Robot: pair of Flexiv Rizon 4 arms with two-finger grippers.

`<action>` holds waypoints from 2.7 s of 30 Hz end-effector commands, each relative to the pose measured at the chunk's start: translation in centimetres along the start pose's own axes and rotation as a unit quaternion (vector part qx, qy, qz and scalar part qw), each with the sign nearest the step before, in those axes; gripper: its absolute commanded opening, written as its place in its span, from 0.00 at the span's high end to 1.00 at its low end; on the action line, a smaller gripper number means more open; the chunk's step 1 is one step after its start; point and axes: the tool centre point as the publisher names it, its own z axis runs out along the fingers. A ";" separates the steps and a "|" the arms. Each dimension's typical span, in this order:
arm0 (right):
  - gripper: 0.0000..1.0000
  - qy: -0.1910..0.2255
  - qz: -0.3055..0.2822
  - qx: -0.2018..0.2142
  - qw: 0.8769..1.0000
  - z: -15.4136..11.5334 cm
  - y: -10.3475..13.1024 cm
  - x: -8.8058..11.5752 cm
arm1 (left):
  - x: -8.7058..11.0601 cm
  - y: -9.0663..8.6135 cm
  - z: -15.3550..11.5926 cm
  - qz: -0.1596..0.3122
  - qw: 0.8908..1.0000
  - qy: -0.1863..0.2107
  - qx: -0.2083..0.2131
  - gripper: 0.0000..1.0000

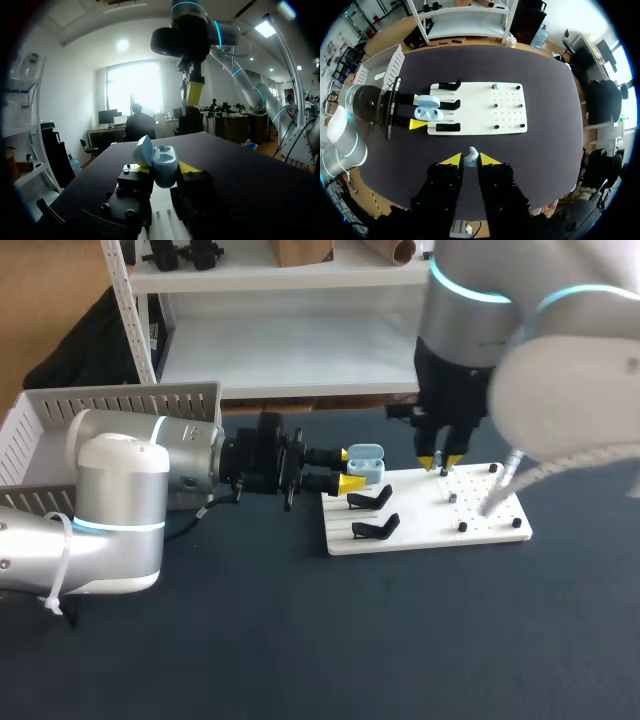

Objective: Pick up each earbud case from the left stands, insert the matching earbuds, close the lid, and place the case in the box.

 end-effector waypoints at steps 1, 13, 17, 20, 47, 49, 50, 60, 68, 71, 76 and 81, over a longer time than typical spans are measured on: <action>1.00 0.028 0.006 0.041 0.999 0.7 2.5 -1.9 | 0.1 0.0 0.0 0.001 1.000 -0.002 0.000 1.00; 1.00 0.027 0.007 0.042 0.999 0.8 2.6 -2.0 | 0.1 0.0 0.0 0.001 1.000 -0.002 0.000 1.00; 1.00 0.027 0.007 0.042 0.999 0.8 2.6 -2.0 | 0.1 0.0 0.0 0.001 1.000 -0.002 0.000 1.00; 1.00 0.024 0.024 0.020 0.999 0.4 3.7 -2.1 | 0.1 0.0 0.0 0.001 1.000 -0.002 0.000 1.00; 1.00 0.017 0.140 0.025 0.990 1.1 5.3 -3.1 | 0.1 0.0 0.0 0.001 1.000 -0.002 0.000 1.00; 1.00 0.016 0.141 0.025 0.990 1.1 5.3 -3.1 | 0.1 0.0 0.0 0.001 1.000 -0.002 0.000 1.00; 1.00 0.016 0.141 0.024 0.990 1.1 5.4 -3.1 | 0.1 0.0 0.0 0.001 1.000 -0.002 0.000 1.00; 1.00 0.016 0.134 0.024 0.991 1.5 6.5 -3.5 | 0.1 0.0 0.0 0.001 1.000 -0.002 0.000 1.00; 1.00 0.014 0.133 0.031 0.991 2.2 6.8 -4.1 | 0.1 0.0 0.0 0.001 1.000 -0.002 0.000 1.00; 1.00 0.017 0.134 0.036 0.990 2.6 6.9 -4.3 | 0.1 0.0 0.0 0.001 1.000 -0.002 0.000 1.00; 1.00 0.021 0.137 0.040 0.990 2.9 6.9 -4.6 | 0.1 0.0 0.0 0.001 1.000 -0.002 0.000 1.00; 1.00 0.025 0.140 0.042 0.989 3.2 7.0 -4.7 | 0.1 0.0 0.0 0.001 1.000 -0.002 0.000 1.00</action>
